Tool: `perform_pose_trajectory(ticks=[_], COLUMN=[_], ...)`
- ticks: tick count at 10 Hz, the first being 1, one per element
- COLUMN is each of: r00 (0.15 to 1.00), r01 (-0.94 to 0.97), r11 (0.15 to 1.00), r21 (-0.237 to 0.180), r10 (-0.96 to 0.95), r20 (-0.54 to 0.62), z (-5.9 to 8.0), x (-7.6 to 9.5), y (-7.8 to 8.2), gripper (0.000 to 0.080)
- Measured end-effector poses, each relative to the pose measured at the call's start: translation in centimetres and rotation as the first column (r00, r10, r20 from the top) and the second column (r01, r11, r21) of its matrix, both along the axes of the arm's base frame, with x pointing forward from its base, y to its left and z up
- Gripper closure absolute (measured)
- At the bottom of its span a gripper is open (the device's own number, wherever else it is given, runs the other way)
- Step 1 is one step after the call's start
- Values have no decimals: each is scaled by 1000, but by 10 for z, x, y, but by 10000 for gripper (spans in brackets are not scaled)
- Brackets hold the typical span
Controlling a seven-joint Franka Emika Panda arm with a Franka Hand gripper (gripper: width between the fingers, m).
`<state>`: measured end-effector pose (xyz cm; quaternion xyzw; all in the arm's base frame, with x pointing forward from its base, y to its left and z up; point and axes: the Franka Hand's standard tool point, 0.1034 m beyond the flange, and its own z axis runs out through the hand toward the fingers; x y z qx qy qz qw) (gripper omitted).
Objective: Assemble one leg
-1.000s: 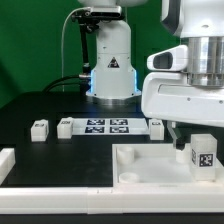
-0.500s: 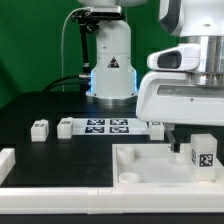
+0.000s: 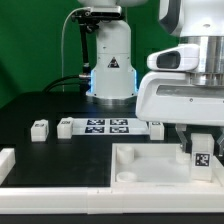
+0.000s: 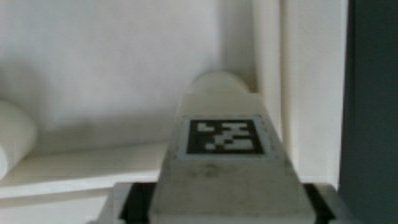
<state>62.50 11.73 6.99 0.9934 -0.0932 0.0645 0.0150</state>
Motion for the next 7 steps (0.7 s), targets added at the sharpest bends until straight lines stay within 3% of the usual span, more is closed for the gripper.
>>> perform_pose_trajectory(ticks=[3, 7], r00=[876, 521], r01=[482, 848], r11=[874, 516], r21=[61, 119], r10=[-483, -853], r20=[3, -13], z=[-2, -3], x=[-4, -4], y=[4, 4], gripper=[508, 508])
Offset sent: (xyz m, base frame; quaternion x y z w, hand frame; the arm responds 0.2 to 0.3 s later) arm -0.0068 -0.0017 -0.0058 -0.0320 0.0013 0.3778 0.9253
